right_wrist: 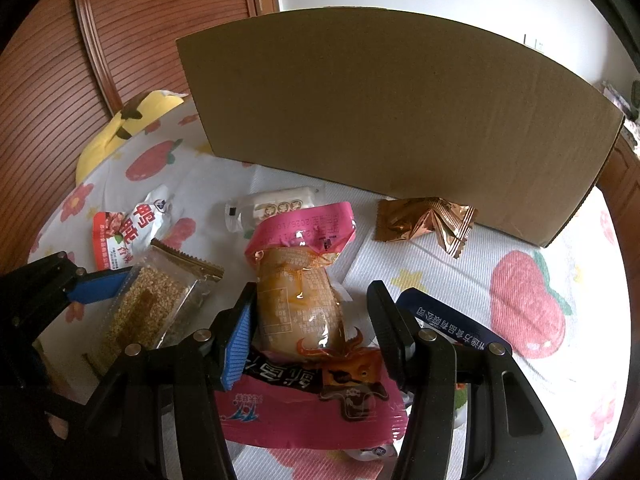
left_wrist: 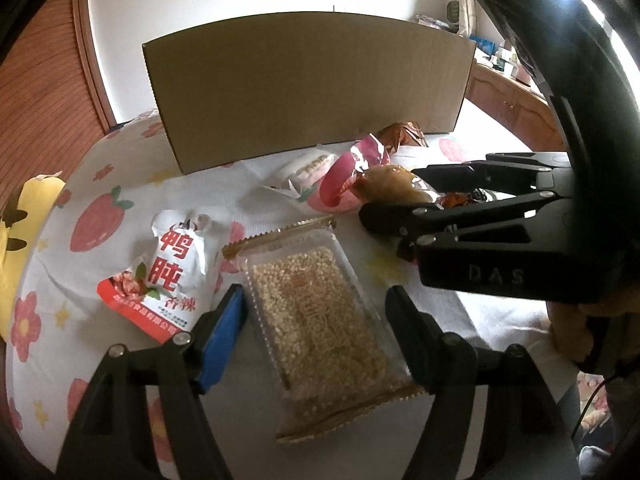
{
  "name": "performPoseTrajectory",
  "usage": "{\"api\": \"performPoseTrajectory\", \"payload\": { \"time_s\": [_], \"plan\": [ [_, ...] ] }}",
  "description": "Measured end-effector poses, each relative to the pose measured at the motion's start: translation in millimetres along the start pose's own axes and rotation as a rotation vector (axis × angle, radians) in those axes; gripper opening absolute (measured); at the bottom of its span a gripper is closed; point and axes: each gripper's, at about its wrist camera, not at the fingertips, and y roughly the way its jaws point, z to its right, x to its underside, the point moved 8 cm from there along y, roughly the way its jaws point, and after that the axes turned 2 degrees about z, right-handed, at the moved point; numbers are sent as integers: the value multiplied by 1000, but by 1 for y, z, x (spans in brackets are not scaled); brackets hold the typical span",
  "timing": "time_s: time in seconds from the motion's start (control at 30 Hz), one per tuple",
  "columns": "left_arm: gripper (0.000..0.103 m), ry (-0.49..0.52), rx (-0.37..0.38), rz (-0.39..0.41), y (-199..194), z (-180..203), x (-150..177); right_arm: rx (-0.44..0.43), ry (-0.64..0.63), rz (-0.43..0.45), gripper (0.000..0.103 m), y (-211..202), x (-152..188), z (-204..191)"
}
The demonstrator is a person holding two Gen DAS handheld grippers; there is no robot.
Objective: Organize snacks
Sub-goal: 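Grasp the clear granola tray with the left tool while the right tool grasps the pink-wrapped pastry, then lift both held snacks and carry them over the cardboard box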
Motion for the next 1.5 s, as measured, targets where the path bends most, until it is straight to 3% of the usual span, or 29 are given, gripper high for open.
{"api": "performPoseTrajectory", "payload": {
  "time_s": [0.13, 0.27, 0.43, 0.87, 0.97, 1.0, 1.5],
  "plan": [
    [69, 9, -2, 2, -2, 1, 3, 0, 0, 0, 56, 1, 0, 0],
    [55, 4, 10, 2, -7, 0, 5, 1, -1, 0, 56, 0, 0, 0],
    [50, -8, 32, 6, -14, -2, 10, 1, -1, 0, 56, 0, 0, -1],
    [50, -18, 52, 24, -28, -5, 14, 14, -14, -3, 56, 3, 1, 0],
    [50, -16, 55, 42, -33, -6, 12, 19, -16, 0, 54, 3, 0, -2],
    [50, -17, 55, 48, -35, -7, 11, 13, -19, 1, 44, 2, 0, -2],
    [49, -49, 59, 107, -56, -15, 5, 24, -41, 41, 40, -17, -1, -8]
  ]
}}
